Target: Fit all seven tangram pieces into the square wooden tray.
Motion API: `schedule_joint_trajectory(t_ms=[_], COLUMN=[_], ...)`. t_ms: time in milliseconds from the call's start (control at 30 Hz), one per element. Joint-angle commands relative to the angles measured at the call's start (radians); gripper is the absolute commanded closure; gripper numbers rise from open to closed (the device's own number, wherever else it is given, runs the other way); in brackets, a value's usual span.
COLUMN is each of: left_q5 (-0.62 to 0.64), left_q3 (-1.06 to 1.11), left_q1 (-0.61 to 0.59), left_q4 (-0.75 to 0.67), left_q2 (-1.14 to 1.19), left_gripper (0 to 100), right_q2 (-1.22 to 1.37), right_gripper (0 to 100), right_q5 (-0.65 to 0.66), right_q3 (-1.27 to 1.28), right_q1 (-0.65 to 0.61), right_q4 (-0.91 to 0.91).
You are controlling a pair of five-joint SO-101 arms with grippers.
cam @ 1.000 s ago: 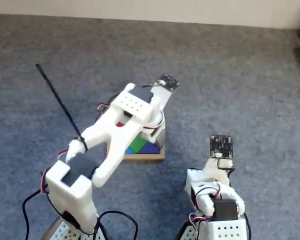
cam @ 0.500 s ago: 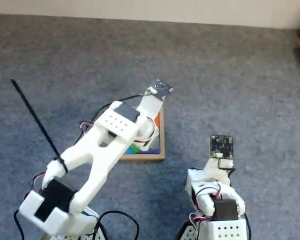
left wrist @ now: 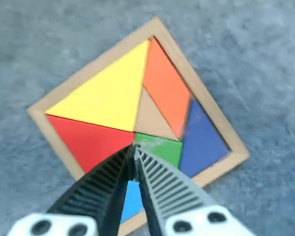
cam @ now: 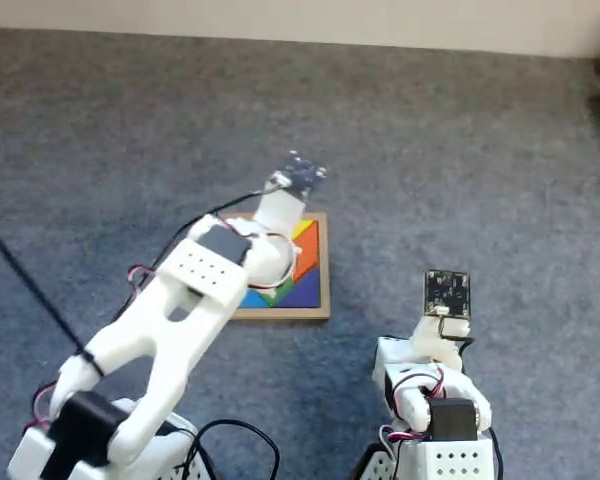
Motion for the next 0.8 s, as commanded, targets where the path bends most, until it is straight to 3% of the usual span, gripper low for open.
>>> schedule_joint_trajectory(t_ms=[0,467,700,767], left_q5=[0.011,0.011,0.011,0.011], left_q3=[0.027,0.217,0.318,0.338], left_q1=[-0.042,-0.042,-0.042,-0.042], left_q4=[-0.051,-0.052,-0.052,-0.052], left_q2=[-0.107,-0.476,-0.625,-0.668], left_gripper=[99,99,77,77], right_q2=[-0.018,-0.018,-0.018,-0.018], right_gripper=[99.4,99.4,99.4,99.4], right_q5=[-0.005,-0.005,-0.005,-0.005], right_q3=[0.131,0.131,0.131,0.131], right_q1=[0.015,0.016,0.016,0.016], right_q4=[0.002,0.002,0.001,0.001])
